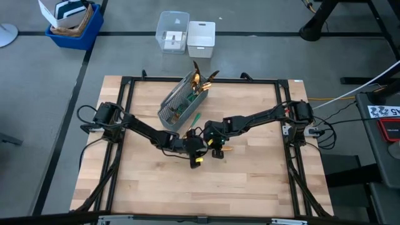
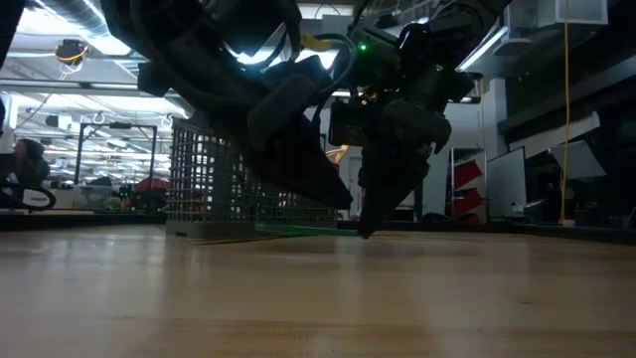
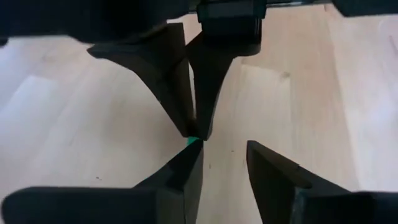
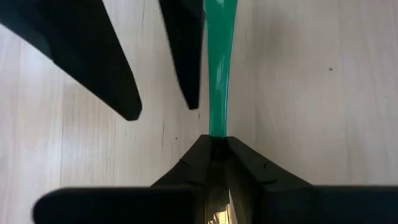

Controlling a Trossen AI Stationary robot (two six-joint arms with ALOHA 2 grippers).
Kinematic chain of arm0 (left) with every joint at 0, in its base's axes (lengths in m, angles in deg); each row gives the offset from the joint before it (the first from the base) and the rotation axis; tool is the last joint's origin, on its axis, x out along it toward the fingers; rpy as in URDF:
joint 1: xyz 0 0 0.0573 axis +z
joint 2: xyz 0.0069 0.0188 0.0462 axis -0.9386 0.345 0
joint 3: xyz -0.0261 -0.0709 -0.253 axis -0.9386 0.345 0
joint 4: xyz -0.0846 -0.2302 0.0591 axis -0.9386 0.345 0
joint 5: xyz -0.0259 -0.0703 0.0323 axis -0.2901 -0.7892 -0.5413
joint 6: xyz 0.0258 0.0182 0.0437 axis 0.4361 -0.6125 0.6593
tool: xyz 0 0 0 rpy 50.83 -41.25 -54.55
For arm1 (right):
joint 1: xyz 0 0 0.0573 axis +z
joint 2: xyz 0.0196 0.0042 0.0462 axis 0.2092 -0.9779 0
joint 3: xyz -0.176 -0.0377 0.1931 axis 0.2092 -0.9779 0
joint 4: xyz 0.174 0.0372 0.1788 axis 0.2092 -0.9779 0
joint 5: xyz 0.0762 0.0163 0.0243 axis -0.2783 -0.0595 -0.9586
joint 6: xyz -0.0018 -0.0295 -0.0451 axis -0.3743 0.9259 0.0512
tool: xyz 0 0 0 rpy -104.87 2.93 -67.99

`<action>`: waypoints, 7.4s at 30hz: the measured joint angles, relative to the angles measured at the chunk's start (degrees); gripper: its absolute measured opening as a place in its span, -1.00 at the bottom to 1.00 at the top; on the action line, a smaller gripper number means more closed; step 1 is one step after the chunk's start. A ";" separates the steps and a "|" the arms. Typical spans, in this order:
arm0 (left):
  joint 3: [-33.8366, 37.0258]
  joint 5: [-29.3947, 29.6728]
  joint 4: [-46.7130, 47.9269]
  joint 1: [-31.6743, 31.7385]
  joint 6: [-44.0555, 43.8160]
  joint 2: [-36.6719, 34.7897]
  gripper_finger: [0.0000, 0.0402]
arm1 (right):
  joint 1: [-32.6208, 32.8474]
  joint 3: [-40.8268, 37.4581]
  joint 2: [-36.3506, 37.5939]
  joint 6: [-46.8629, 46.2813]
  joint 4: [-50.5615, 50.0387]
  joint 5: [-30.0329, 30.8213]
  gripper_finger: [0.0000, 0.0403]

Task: Sort silverware
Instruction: Put the right green-gold table knife into the silverware basket

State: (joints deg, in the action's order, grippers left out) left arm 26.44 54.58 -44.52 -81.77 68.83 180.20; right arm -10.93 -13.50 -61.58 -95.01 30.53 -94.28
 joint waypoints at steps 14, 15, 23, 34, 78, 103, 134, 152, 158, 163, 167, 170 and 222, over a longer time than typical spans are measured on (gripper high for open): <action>0.00 0.32 0.48 2.59 5.27 0.00 -0.43 | -0.04 0.02 0.09 0.00 0.12 -0.01 -0.78; 0.00 0.32 0.48 2.59 5.29 0.00 -0.43 | -0.04 0.02 0.09 0.00 0.13 0.00 -0.78; -0.07 -1.90 0.35 2.57 5.26 1.27 -0.43 | 0.00 0.02 0.09 0.08 -0.18 -0.04 -0.78; -0.04 -2.11 0.82 2.53 7.75 1.98 -0.43 | 0.00 0.02 0.09 0.09 -0.39 -0.04 -0.78; -0.17 -2.14 3.87 2.45 12.55 4.92 -0.82 | -0.07 0.04 0.09 0.20 0.09 -2.40 -0.78; 0.00 -2.11 2.16 0.91 7.03 4.44 -0.83 | -0.84 0.07 0.19 -3.85 -4.82 -1.53 -0.54; 0.04 -2.28 -8.61 2.81 -7.71 4.28 -0.83 | -20.43 0.09 26.41 2.64 -24.83 6.65 -0.54; -0.06 -1.21 -35.66 14.79 -16.22 4.26 -0.79 | -37.97 0.07 47.19 21.94 -20.00 6.77 -0.54; -0.07 -1.21 -45.33 16.70 -14.40 4.24 -0.82 | -41.78 0.07 48.75 23.20 -14.00 5.42 -0.54; -0.07 -1.50 -53.20 17.35 -11.91 4.20 -0.78 | -42.56 0.04 47.37 22.14 -12.48 -7.02 -0.54; -0.07 -3.52 -58.95 17.50 -11.98 4.20 -0.81 | -42.40 0.04 45.83 21.75 -11.04 -20.39 -0.54; -0.07 -6.08 -63.05 17.50 -12.07 4.20 -0.82 | -42.42 0.04 44.03 20.12 -8.25 -29.09 -0.54; -0.09 -9.69 -65.36 17.58 -11.89 4.17 -0.88 | -35.32 0.04 34.10 8.83 14.05 -44.53 -0.94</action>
State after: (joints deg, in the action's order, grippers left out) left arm 26.36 44.89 -109.89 -64.19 56.94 184.38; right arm -46.25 -13.45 -27.48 -86.18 44.58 -138.81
